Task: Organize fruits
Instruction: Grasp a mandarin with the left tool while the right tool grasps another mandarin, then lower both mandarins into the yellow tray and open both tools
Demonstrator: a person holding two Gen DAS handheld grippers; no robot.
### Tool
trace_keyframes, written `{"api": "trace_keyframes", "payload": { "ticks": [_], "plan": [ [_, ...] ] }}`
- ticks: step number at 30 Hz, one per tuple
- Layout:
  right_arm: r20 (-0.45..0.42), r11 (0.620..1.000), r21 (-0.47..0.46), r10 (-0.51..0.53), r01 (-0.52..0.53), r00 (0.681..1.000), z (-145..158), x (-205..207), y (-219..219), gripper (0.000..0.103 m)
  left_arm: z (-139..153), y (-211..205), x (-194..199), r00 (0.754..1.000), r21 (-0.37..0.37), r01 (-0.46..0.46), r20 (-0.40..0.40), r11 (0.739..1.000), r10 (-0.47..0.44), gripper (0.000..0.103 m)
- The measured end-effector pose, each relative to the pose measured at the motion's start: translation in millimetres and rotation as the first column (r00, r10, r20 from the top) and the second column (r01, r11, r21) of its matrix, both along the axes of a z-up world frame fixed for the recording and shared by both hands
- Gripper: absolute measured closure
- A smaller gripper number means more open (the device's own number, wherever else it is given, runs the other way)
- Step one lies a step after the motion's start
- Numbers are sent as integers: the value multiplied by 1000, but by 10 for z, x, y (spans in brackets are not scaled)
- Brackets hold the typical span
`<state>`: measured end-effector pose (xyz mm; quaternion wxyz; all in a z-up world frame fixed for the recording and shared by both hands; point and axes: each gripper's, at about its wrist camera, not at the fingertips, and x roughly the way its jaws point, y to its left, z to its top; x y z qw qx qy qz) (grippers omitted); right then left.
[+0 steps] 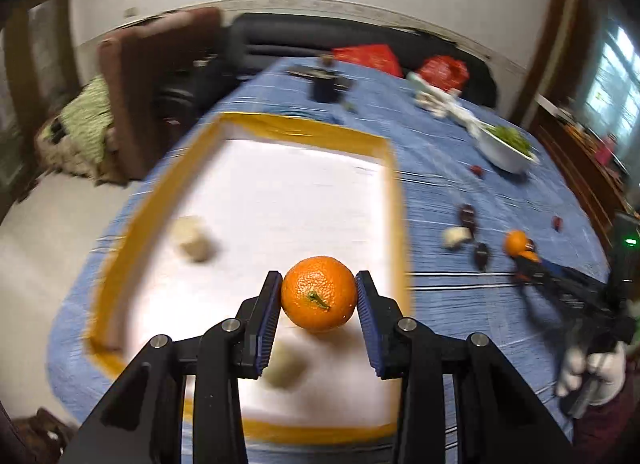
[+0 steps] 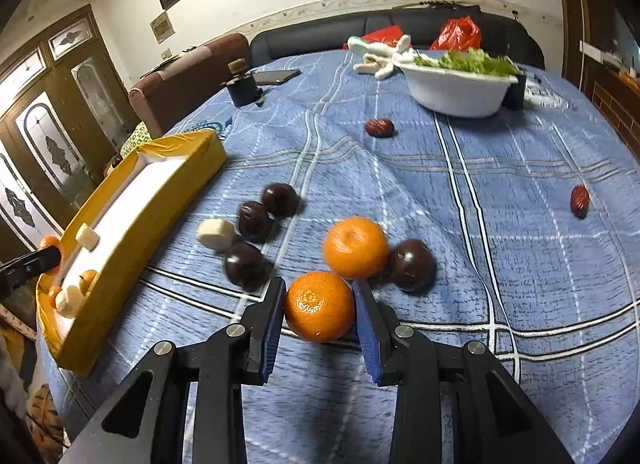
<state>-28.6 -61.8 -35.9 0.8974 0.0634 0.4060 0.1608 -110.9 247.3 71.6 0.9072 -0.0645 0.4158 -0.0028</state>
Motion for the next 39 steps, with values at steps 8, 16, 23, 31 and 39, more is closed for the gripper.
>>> {"api": "trace_keyframes", "payload": {
  "ticks": [8,16,23,31,39],
  "plan": [
    [12,976,73,204,-204,979,532,-123,858,65,-122,511,161,996,-1,-76,-53,997,76,67],
    [-88,928,68,372,-367,924,462,55,1976,65,-275,805,255,991,-48,-109,-89,993,105,67],
    [-162,904,23,425,-427,891,240,201,2540,65,-307,1029,138,989,-147,-133,-86,980,121,64],
    [-210,899,30,434,-438,876,132,235,2683,63,-174,1126,-23,986,-233,-164,-39,959,160,34],
    [-159,906,67,423,-417,892,331,173,2441,60,-18,1014,-243,985,-287,-165,-9,944,170,25]
  ]
}}
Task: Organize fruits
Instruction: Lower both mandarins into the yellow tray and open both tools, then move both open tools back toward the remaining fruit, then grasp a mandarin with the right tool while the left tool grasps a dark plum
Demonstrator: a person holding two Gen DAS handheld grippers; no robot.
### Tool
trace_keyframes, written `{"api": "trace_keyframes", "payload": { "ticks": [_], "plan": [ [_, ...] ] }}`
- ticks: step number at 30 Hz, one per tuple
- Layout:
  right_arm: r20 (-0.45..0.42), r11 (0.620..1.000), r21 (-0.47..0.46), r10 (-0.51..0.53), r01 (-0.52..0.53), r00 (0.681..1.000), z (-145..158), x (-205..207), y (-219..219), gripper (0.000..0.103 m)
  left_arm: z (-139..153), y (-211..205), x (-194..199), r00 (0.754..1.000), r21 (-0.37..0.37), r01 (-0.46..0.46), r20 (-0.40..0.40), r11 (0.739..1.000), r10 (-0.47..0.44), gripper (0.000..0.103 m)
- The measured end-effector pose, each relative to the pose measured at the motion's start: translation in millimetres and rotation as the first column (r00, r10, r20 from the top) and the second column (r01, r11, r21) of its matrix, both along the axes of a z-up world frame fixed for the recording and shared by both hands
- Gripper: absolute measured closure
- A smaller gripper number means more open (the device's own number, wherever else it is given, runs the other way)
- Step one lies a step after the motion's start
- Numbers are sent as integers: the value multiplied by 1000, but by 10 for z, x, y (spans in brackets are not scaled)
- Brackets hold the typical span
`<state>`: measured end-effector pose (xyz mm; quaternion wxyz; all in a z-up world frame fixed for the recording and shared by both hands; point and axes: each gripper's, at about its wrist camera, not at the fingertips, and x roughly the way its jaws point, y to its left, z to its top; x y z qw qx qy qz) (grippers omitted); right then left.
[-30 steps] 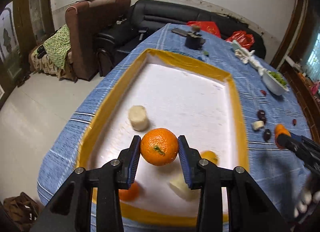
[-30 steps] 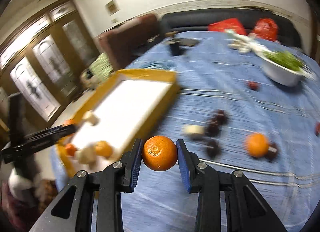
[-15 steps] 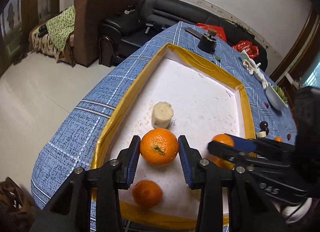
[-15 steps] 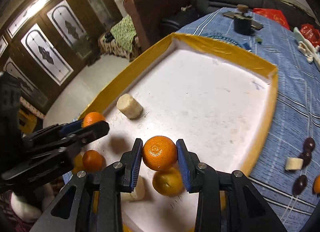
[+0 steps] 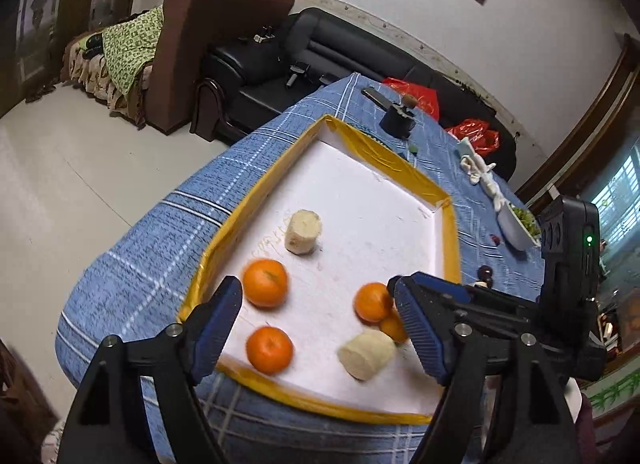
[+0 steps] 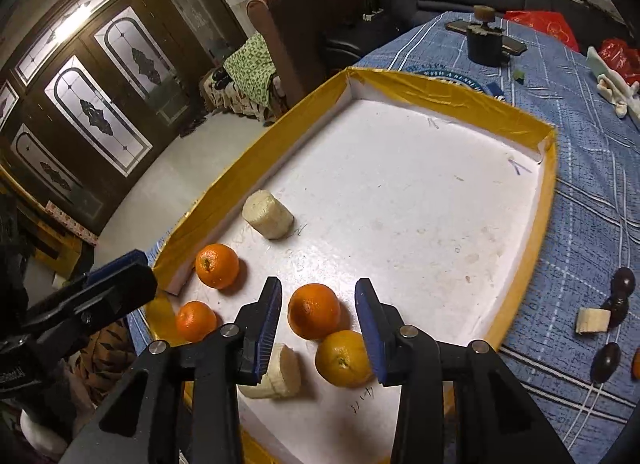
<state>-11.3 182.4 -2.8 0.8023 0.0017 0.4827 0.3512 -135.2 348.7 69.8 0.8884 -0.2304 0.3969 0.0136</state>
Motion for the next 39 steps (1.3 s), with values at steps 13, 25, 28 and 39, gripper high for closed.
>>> {"api": "trace_keyframes", "payload": {
  "ticks": [13,25,28,39],
  "plan": [
    [69,969,66,-242,237,968,279,1,-1583,57,145,-640,-113,992,13,121,18,993,-121,23],
    [67,877,-15,-478,480,876,-119,187,-2779,57,5,-1683,94,948,91,318,-54,944,-315,23],
    [147,881,-42,-461,471,875,-159,229,-2686,56,18,-1868,117,938,131,346,-62,929,-341,23],
    [323,936,-159,-252,314,912,-226,146,-2417,71,-151,-2458,432,912,190,409,-114,892,-394,23]
  ]
}}
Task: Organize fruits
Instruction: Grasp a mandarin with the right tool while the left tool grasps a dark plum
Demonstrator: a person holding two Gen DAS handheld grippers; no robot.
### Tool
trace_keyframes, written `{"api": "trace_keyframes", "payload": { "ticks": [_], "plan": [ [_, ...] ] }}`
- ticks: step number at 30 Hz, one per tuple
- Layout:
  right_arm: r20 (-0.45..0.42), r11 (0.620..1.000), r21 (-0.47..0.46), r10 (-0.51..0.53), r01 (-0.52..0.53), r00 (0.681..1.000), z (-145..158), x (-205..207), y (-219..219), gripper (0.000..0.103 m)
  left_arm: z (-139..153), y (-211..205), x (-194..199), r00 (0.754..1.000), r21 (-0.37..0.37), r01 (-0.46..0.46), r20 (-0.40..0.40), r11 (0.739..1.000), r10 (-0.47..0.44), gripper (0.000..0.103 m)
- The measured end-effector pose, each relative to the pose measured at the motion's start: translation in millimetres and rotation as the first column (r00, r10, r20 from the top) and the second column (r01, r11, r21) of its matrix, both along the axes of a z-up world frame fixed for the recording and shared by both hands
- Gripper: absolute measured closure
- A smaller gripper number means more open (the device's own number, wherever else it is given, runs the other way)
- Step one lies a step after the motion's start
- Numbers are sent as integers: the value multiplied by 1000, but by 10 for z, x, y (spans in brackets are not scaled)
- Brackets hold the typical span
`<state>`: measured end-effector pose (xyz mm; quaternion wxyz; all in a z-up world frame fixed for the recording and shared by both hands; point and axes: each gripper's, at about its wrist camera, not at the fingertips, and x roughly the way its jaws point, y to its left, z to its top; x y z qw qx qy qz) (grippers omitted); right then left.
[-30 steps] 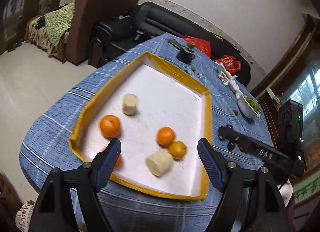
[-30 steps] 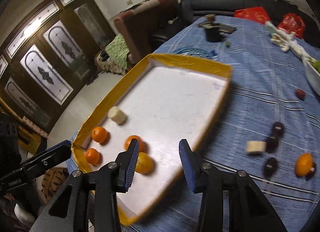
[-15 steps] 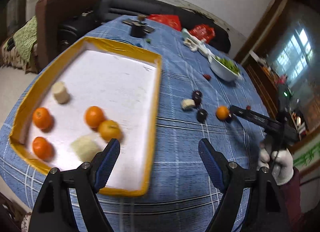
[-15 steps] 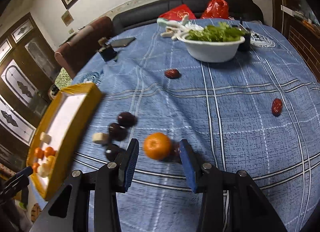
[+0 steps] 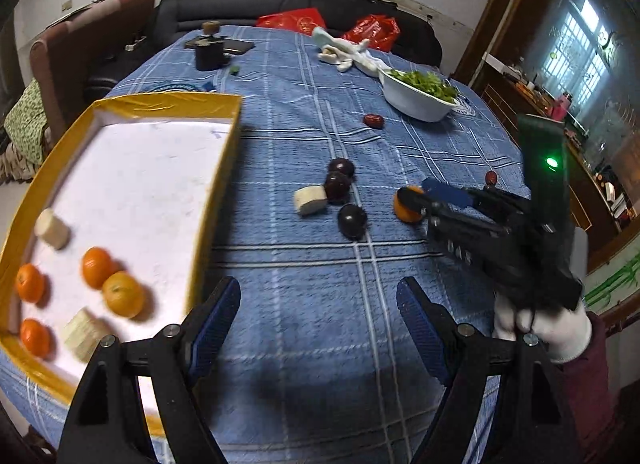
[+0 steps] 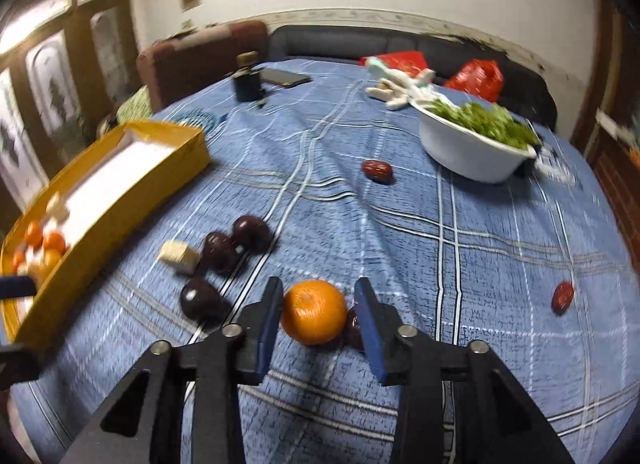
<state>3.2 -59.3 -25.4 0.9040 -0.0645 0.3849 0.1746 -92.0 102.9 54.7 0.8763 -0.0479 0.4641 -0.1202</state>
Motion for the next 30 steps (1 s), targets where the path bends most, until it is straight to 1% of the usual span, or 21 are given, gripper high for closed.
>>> {"api": "trace_keyframes", "payload": {
  "ticks": [3,4,5,7,8,10,12,14,16,18,19,20,21,23,25,30],
  "plan": [
    [-11,1000,1,25,-25,1000,7,-38,-4,71,-34,-129,88,1000,23,16,12,1000,-17,23],
    [-18,1000,11,24,-24,1000,9,-30,-16,71,-45,-187,122,999,33,27,21,999,-27,26],
    [-30,999,30,22,-21,999,8,-17,-51,71,-55,-245,158,999,44,40,29,998,-41,34],
    [-56,997,74,12,-8,998,4,2,-131,71,-91,-368,235,997,79,65,40,995,-68,44],
    [-66,995,95,-3,10,998,9,9,-188,71,-122,-434,282,996,97,79,40,992,-83,47],
    [-86,988,153,-25,38,996,27,32,-306,71,-171,-521,358,994,109,96,39,989,-101,47],
    [-116,969,236,-46,72,992,38,73,-455,71,-218,-574,445,994,129,100,36,987,-105,47],
    [-135,955,282,-56,92,989,33,90,-532,71,-278,-604,550,994,141,100,30,985,-105,47],
    [-141,947,305,-62,103,988,40,92,-567,71,-329,-644,631,994,158,98,30,983,-104,47],
    [-140,945,311,-62,104,988,47,89,-557,71,-407,-690,705,994,172,102,16,980,-106,55],
    [-141,944,313,-62,104,988,45,84,-553,71,-448,-714,730,994,179,105,6,978,-108,69],
    [-142,943,316,-61,104,988,46,82,-550,71,-477,-729,739,995,199,99,2,975,-102,76],
    [-142,943,317,-63,106,988,47,81,-552,71,-494,-748,731,996,236,85,20,968,-92,77],
    [-141,941,321,-66,109,988,49,79,-557,71,-483,-731,715,996,230,73,34,971,-82,77],
    [-142,938,328,-68,112,987,43,81,-563,71,-454,-676,681,998,214,37,45,976,-48,77],
    [-143,929,352,-72,118,987,35,74,-583,71,-290,-458,543,997,132,-42,67,990,33,77]
  ]
}}
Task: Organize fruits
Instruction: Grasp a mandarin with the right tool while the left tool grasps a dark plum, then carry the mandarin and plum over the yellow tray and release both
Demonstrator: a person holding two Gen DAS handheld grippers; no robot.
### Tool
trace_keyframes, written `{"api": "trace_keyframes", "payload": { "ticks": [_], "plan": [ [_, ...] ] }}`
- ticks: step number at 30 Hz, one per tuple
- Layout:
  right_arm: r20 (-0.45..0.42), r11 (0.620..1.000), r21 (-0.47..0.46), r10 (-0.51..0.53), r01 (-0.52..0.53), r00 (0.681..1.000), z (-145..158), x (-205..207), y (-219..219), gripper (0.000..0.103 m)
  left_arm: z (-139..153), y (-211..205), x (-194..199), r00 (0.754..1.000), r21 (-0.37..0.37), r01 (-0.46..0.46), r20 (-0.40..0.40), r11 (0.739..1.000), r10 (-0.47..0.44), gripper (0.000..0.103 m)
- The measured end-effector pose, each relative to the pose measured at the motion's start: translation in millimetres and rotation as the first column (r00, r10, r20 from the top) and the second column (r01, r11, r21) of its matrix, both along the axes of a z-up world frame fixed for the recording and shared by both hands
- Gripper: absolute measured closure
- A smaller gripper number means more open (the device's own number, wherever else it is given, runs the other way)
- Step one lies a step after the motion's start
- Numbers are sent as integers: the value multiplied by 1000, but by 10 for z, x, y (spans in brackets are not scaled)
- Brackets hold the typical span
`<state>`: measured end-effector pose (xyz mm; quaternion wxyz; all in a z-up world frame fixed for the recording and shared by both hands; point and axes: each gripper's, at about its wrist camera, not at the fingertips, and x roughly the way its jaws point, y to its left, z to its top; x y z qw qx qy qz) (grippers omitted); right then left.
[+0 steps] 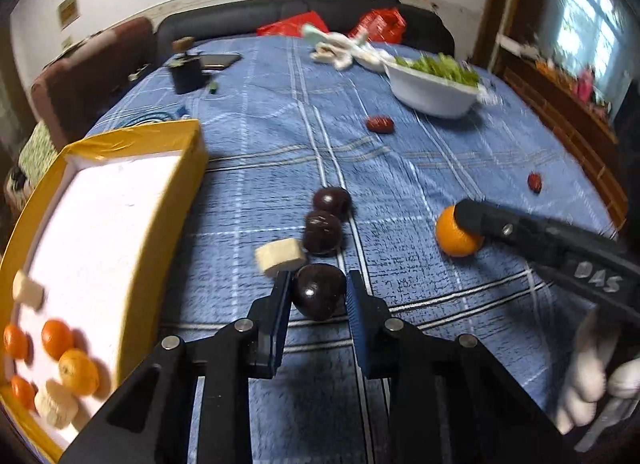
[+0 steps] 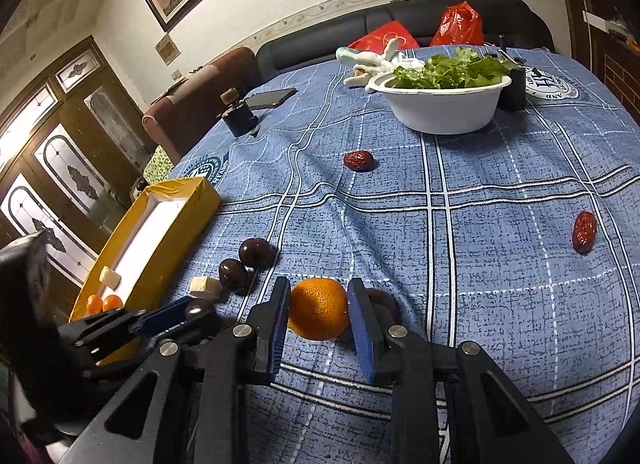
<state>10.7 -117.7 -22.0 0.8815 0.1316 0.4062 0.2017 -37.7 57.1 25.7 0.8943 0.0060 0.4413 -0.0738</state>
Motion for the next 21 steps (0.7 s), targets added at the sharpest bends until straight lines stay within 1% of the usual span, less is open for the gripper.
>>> {"api": "trace_keyframes", "payload": {
  "ticks": [3,8,12,13,16,18,21],
  "plan": [
    [1,1000,9,-4,4,1000,1,-1,0,71,181,127,-123,999,-13,-27,41,1000,27,77],
    [11,1000,14,-24,23,1000,-9,-16,6,71,529,548,-395,987,-101,-86,123,991,99,76],
    [16,1000,9,-25,25,1000,-19,-24,62,71,652,890,-624,974,-125,-133,166,983,153,76],
    [21,1000,6,-22,22,1000,-14,-33,85,71,652,1001,-679,970,-125,-155,169,980,175,76],
    [37,999,-24,-27,28,999,50,-100,227,71,577,1351,-760,961,-149,-216,142,965,237,76],
    [62,999,-51,-3,6,998,158,-213,384,71,507,1592,-785,953,-167,-258,120,952,279,76],
    [68,998,-36,63,-60,996,336,-351,685,70,429,1955,-843,937,-210,-312,92,926,337,76]
  ]
}}
